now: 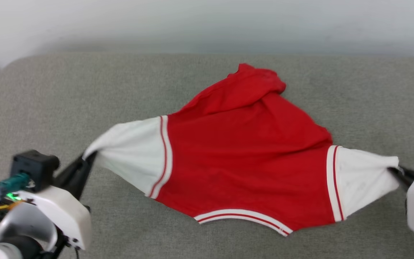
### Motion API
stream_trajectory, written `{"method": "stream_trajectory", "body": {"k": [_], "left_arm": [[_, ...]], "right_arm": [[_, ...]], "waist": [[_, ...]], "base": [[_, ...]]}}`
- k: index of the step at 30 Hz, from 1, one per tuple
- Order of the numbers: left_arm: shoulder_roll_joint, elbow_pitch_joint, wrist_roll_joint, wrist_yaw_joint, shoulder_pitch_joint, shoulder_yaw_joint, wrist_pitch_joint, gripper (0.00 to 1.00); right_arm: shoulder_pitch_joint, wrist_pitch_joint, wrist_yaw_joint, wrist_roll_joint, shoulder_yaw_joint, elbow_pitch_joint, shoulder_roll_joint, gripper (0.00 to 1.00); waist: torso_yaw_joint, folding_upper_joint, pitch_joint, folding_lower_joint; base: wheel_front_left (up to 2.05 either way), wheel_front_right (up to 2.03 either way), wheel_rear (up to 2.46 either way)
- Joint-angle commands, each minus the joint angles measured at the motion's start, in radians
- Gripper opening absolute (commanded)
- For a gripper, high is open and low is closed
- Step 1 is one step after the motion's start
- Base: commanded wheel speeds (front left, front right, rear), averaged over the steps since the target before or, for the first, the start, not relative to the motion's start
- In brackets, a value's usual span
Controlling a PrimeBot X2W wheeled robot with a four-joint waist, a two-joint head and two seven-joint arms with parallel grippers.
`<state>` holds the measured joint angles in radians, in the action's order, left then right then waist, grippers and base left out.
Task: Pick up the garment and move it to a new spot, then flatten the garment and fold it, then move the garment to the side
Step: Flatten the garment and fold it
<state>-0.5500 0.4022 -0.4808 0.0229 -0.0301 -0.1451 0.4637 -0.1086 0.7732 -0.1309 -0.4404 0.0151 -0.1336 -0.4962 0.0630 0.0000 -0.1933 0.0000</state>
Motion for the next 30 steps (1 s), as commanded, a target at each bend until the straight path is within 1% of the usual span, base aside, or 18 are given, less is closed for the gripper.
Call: {"method": "stream_trajectory", "body": {"k": [1, 3, 5, 7, 8, 10, 13, 17, 22, 23, 24, 27, 29, 30], "left_arm": [[-0.024, 0.031, -0.004, -0.004, -0.026, 0.029, 0.001, 0.0], [-0.039, 0.074, -0.011, -0.013, -0.049, 0.055, -0.015, 0.0], [-0.044, 0.105, -0.027, -0.015, -0.086, 0.085, -0.03, 0.0], [-0.061, 0.132, -0.041, -0.023, -0.131, 0.105, -0.021, 0.0], [-0.068, 0.142, -0.047, -0.025, -0.156, 0.115, -0.016, 0.0], [-0.095, 0.155, -0.047, -0.032, -0.214, 0.138, -0.006, 0.0], [-0.118, 0.163, -0.066, -0.034, -0.3, 0.171, 0.005, 0.0], [-0.152, 0.144, -0.08, -0.036, -0.416, 0.21, 0.016, 0.0], [-0.172, 0.087, -0.119, -0.028, -0.573, 0.236, 0.035, 0.0], [-0.179, 0.07, -0.119, -0.028, -0.609, 0.236, 0.039, 0.0], [-0.179, 0.07, -0.119, -0.028, -0.609, 0.236, 0.039, 0.0], [-0.188, 0.012, -0.121, -0.039, -0.717, 0.215, 0.045, 0.0], [-0.193, -0.029, -0.119, -0.049, -0.793, 0.195, 0.045, 0.0], [-0.198, -0.075, -0.112, -0.059, -0.87, 0.179, 0.039, 0.0]], "right_arm": [[-0.024, 0.027, 0.001, -0.036, -0.025, -0.057, -0.015, 0.0], [-0.048, 0.063, 0.0, -0.077, -0.062, -0.112, -0.017, 0.0], [-0.081, 0.101, 0.0, -0.128, -0.105, -0.159, -0.002, 0.0], [-0.135, 0.138, 0.0, -0.18, -0.148, -0.198, 0.02, 0.0], [-0.163, 0.155, 0.0, -0.19, -0.164, -0.215, 0.017, 0.0], [-0.225, 0.186, 0.0, -0.209, -0.184, -0.233, 0.016, 0.0], [-0.331, 0.225, 0.0, -0.241, -0.215, -0.242, 0.035, 0.0], [-0.471, 0.266, 0.0, -0.26, -0.243, -0.225, 0.056, 0.0], [-0.614, 0.295, 0.0, -0.245, -0.248, -0.195, 0.06, 0.0], [-0.642, 0.294, 0.0, -0.243, -0.247, -0.187, 0.068, 0.0], [-0.642, 0.294, 0.0, -0.243, -0.247, -0.187, 0.068, 0.0], [-0.735, 0.279, 0.0, -0.223, -0.24, -0.146, 0.082, 0.0], [-0.793, 0.261, 0.0, -0.206, -0.23, -0.119, 0.084, 0.0], [-0.852, 0.242, 0.0, -0.183, -0.21, -0.093, 0.082, 0.0]], "waist": [[-0.022, 0.0, 0.042, 0.0], [-0.031, 0.0, 0.062, 0.0], [-0.037, 0.0, 0.079, 0.0], [-0.044, 0.0, 0.096, 0.0], [-0.047, 0.0, 0.103, 0.0], [-0.055, 0.0, 0.117, 0.0], [-0.063, 0.0, 0.124, 0.0], [-0.072, 0.0, 0.127, 0.0], [-0.078, 0.0, 0.097, 0.0], [-0.081, 0.0, 0.087, 0.0], [-0.081, 0.0, 0.087, 0.0], [-0.093, 0.0, 0.049, 0.0], [-0.098, 0.0, 0.018, 0.0], [-0.104, 0.0, -0.02, 0.0]], "base": [[0.0, 0.0, 0.0], [0.0, 0.0, 0.0], [0.0, 0.0, 0.0], [0.0, 0.0, 0.0], [0.0, 0.0, 0.0], [0.0, 0.0, 0.0], [0.0, 0.0, 0.0], [0.0, 0.0, 0.0], [0.0, 0.0, 0.0], [0.0, 0.0, 0.0], [0.0, 0.0, 0.0], [0.0, 0.0, 0.0], [0.0, 0.0, 0.0], [0.0, 0.0, 0.0]]}}
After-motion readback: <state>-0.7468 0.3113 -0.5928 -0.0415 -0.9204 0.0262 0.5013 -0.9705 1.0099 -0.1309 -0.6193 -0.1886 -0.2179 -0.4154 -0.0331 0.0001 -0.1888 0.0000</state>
